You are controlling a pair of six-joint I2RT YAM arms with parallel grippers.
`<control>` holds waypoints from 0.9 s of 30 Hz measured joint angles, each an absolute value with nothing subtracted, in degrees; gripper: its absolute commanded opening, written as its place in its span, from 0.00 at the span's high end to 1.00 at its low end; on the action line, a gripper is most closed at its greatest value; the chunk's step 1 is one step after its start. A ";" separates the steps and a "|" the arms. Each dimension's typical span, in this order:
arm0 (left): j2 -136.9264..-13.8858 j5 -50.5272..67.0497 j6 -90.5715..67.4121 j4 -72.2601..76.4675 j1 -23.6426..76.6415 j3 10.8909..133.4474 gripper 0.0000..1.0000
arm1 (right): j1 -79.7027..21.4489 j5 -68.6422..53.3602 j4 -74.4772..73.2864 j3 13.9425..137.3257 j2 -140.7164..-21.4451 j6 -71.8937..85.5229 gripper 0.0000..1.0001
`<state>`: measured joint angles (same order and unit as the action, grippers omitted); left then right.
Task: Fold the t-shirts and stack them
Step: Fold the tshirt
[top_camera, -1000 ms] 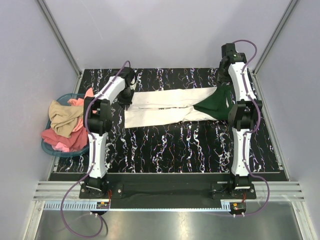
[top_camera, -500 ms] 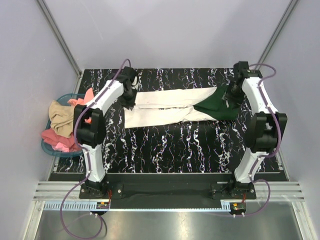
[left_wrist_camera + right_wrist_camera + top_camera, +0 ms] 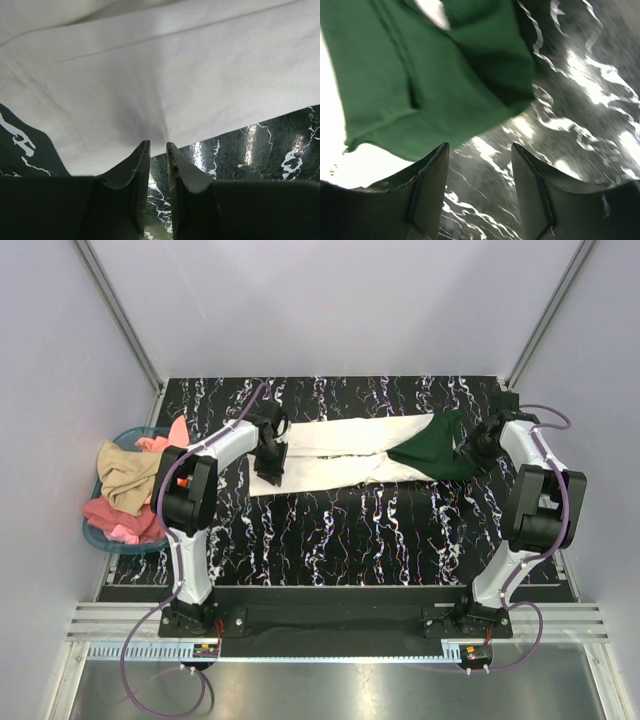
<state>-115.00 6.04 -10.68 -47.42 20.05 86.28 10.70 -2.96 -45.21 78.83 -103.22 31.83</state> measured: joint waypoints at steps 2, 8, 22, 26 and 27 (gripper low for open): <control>-115.55 5.98 -11.05 -46.59 19.81 86.21 0.76 | 10.55 -3.22 -43.11 78.83 -103.35 31.99 0.40; -116.97 4.69 -11.81 -45.82 19.57 85.54 0.76 | 10.55 -2.42 -40.34 78.50 -105.78 31.97 0.39; -116.57 2.46 -13.47 -44.77 17.78 84.09 0.76 | 10.57 3.92 -39.57 77.17 -109.58 30.57 1.00; -115.31 2.48 -14.09 -43.18 17.54 82.02 0.76 | 10.63 5.34 -39.77 74.08 -108.20 29.98 1.00; -114.65 2.46 -14.24 -42.46 17.61 81.10 0.76 | 10.66 5.58 -39.90 73.08 -107.46 29.93 1.00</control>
